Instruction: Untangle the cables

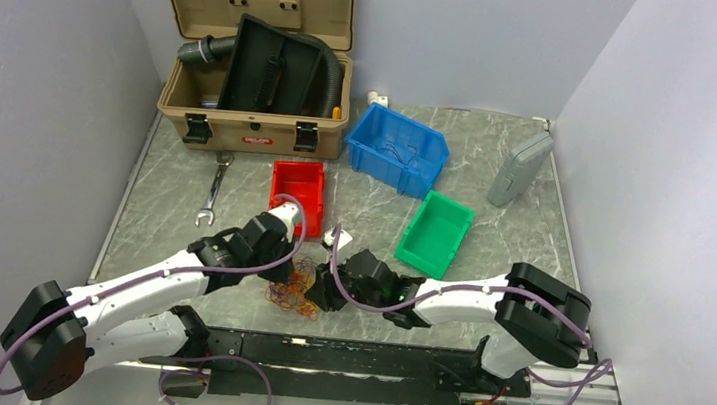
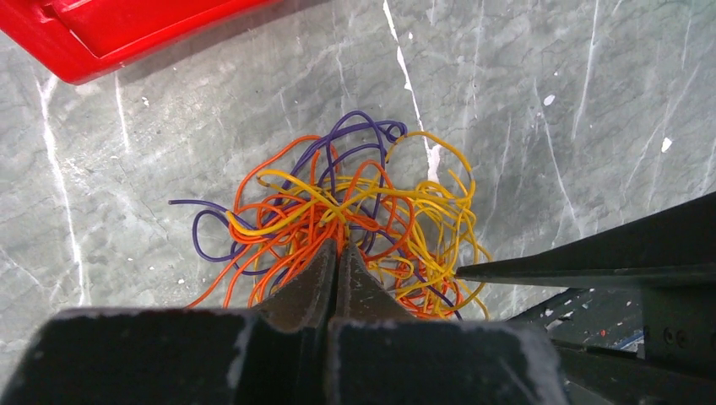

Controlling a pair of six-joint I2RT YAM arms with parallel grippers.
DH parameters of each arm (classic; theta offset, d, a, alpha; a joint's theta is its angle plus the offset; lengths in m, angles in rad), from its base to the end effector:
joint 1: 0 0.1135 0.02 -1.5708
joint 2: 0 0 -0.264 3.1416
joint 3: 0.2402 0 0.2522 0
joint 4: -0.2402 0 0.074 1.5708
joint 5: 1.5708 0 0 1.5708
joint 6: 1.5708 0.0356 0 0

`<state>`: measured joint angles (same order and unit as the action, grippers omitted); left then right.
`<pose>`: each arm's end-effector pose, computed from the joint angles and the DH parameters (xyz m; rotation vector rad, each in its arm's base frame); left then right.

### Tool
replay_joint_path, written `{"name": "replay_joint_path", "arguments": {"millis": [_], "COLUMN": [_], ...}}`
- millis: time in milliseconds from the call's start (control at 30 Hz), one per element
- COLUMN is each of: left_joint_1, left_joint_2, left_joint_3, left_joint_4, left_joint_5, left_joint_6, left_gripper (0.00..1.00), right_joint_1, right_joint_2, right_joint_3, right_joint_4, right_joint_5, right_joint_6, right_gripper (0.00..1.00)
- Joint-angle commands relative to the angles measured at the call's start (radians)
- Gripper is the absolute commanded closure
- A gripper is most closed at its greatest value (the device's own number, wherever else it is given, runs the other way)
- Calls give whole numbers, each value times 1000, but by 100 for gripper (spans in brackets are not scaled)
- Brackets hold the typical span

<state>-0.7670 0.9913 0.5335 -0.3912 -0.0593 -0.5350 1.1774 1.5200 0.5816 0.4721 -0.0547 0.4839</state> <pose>0.1412 -0.1332 0.1977 0.2600 2.4719 -0.5098 0.1123 0.2756 0.1658 -0.7892 2.0741 1.0505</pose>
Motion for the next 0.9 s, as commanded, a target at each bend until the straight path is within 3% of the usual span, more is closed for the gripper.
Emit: {"name": "replay_joint_path", "arguments": {"millis": [0, 167, 433, 533, 567, 633, 667, 733, 867], "left_joint_1": [5, 8, 21, 31, 33, 36, 36, 37, 36], "left_joint_2": [-24, -61, -212, -252, -255, -251, -245, -226, -203], "left_joint_3": [48, 53, 109, 113, 113, 111, 112, 117, 127], "left_joint_4": [-17, -37, -156, -159, -152, -135, -126, -119, -119], "left_joint_5": [-34, -71, -220, -224, -211, -174, -157, -134, -118], "left_joint_6": [13, 15, -8, 11, 18, 32, 37, 40, 41], "left_gripper": [100, 100, 100, 100, 100, 100, 100, 100, 100], "right_joint_1": [18, 18, 11, -6, -8, -9, -8, -6, -4], "right_joint_2": [5, -41, -217, -271, -281, -276, -262, -215, -84], "right_joint_3": [-14, -22, 5, -8, -13, -21, -16, 12, 106], "right_joint_4": [43, -35, -399, -395, -364, -282, -252, -224, -212], "right_joint_5": [18, 116, 645, 609, 548, 402, 346, 263, 202], "right_joint_6": [20, 21, 186, 110, 59, -25, -54, -85, -97], "right_gripper": [73, 100, 100, 100, 89, 43, 30, 24, 24]}}
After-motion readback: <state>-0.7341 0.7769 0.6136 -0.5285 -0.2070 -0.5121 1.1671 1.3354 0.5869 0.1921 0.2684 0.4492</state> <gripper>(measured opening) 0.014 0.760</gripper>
